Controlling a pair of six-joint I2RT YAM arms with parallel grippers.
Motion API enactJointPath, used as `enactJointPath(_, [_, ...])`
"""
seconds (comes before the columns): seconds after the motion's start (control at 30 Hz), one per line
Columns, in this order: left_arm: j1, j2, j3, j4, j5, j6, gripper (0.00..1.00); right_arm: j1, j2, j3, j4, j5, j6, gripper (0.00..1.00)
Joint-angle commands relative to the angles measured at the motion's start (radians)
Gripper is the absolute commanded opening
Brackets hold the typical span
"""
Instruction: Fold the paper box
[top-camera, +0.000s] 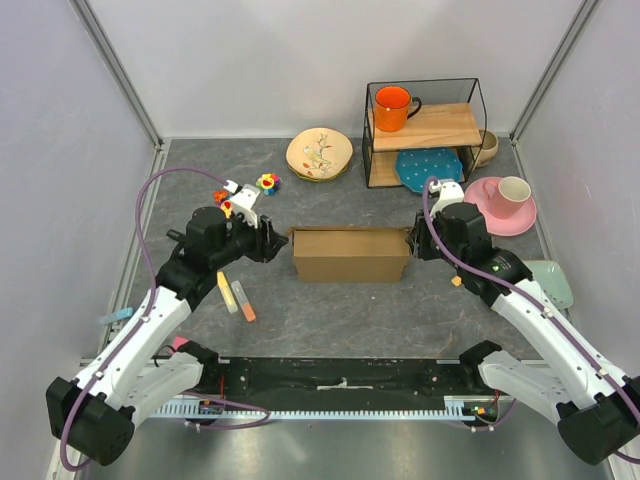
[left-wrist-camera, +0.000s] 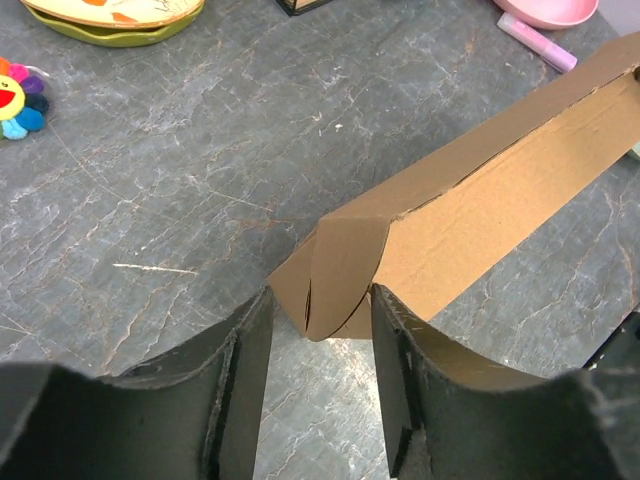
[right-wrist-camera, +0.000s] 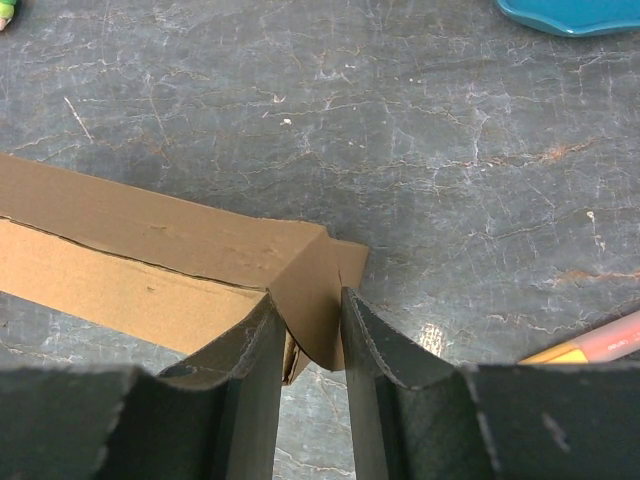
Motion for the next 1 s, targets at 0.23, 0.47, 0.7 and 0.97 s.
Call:
enactJointPath(0.23, [-0.002, 0.025, 0.028, 0.064, 0.074, 0.020, 0.34, 0.006, -0.003, 0.022, 0.021, -0.019, 0.021, 0.36])
enactJointPath(0.47, [-0.008, 0.031, 0.017, 0.090, 0.091, -0.036, 0.24, 0.008, 0.004, 0.032, 0.010, -0.019, 0.039, 0.36])
enactJointPath(0.7, [-0.011, 0.016, 0.005, 0.093, 0.049, -0.047, 0.09, 0.009, -0.012, 0.069, -0.036, 0.018, 0.036, 0.40])
enactJointPath(0.97, [-0.011, 0.007, 0.005, 0.087, 0.031, -0.042, 0.07, 0.009, -0.033, 0.071, -0.071, 0.042, 0.029, 0.38])
